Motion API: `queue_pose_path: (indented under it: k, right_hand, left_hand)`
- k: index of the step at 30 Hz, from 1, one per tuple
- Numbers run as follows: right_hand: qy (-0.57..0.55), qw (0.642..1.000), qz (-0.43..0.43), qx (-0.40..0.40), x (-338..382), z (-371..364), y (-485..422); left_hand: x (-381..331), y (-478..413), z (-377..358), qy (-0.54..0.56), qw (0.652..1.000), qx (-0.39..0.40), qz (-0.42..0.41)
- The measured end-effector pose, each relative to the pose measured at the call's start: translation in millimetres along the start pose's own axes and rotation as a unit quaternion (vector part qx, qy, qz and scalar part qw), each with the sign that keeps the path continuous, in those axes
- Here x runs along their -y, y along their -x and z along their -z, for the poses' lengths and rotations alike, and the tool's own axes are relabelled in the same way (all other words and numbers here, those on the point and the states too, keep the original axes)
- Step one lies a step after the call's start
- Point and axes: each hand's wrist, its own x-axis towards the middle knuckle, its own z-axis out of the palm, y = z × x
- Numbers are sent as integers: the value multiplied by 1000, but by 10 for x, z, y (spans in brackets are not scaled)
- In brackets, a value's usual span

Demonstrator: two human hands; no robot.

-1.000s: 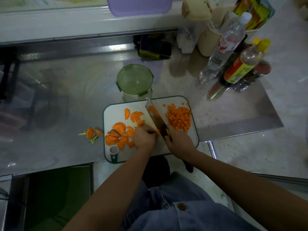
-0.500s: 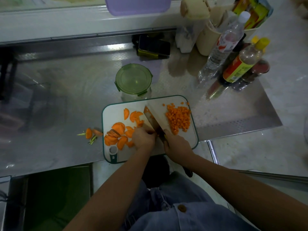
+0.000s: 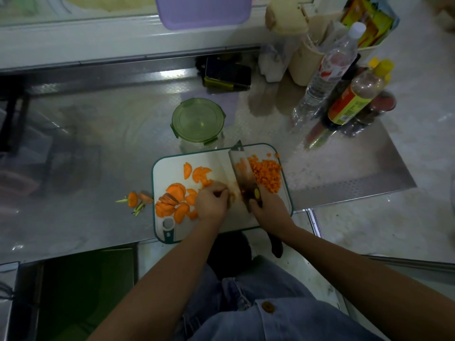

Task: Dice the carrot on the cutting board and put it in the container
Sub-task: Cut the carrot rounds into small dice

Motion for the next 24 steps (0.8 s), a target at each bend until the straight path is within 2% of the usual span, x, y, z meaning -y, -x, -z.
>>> queue_pose_path:
  k: [4,8,14,20,22,24]
  right_hand:
    - [-20,999,27,36,75,-126,97]
    - [-22,998,15,63,30,-159,136]
    - [-25,998,-51,-29,-117,24,12]
    - [-45,996,7,75,74,-23,0]
    - [-41,996,20,81,77,-48,-14]
    - [-43,998,-3,50,74,-48,-46]
  left_hand:
    - [104,16,131,-32,996,-57,-59]
    - [184,10,194,-57,994,-50,-77]
    - [203,2,218,-66,994,-39,-79]
    - [204,-113,356,-65,993,-48,-88]
    - [194,-176,442,-67,991,-63,-93]
    - [192,-267,552,-89,988,-87,-96]
